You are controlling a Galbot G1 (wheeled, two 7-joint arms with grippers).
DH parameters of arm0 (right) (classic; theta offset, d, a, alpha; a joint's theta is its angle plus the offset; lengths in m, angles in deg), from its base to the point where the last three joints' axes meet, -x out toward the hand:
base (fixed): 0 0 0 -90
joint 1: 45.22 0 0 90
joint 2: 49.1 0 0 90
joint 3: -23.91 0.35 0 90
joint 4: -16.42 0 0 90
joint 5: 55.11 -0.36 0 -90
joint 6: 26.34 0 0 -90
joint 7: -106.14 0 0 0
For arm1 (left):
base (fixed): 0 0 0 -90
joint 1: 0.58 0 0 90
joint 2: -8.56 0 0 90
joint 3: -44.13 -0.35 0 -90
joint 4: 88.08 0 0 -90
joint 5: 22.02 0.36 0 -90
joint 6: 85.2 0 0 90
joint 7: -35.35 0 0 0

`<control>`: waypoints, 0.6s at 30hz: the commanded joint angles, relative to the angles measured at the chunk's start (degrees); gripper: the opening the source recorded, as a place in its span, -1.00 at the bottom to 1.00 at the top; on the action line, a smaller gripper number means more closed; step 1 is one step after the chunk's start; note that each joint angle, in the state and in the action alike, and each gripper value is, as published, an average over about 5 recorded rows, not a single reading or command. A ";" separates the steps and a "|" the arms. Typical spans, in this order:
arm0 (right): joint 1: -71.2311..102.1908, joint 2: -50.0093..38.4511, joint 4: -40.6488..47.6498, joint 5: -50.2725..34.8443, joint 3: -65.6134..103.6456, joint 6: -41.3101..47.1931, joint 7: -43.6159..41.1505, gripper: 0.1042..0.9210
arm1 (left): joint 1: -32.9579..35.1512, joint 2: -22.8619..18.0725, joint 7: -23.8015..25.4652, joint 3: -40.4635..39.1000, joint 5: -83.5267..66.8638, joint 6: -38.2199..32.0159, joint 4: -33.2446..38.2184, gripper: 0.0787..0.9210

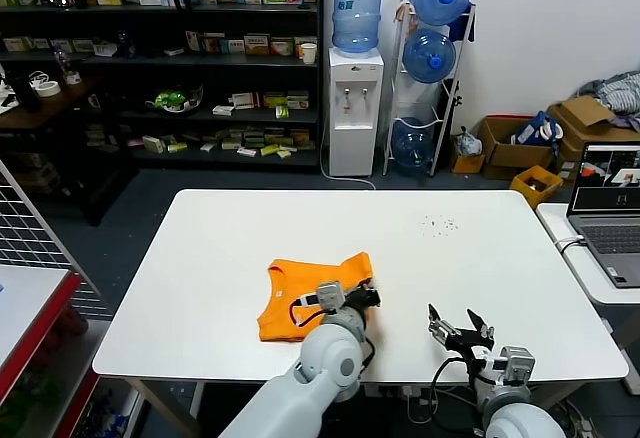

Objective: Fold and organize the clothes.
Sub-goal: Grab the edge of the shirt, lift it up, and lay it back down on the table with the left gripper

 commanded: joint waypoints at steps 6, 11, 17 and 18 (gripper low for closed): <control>6.73 -5.59 -5.89 3.00 6.83 -3.86 -7.38 0.76 | -1.03 -6.82 6.87 -2.51 6.73 -2.97 -4.91 -0.92; 9.93 -10.07 -8.44 4.11 12.40 -8.23 -14.61 0.76 | 4.52 -2.36 15.54 -0.62 10.68 -7.63 3.04 -0.65; 5.86 -7.76 -6.30 4.36 8.15 -13.87 -18.00 0.76 | 20.80 8.50 29.20 10.16 24.47 -16.40 14.91 -0.24; 4.98 -6.95 -5.26 5.18 7.11 -14.96 -18.57 0.76 | 23.76 10.74 31.45 13.18 26.31 -18.44 16.18 -0.16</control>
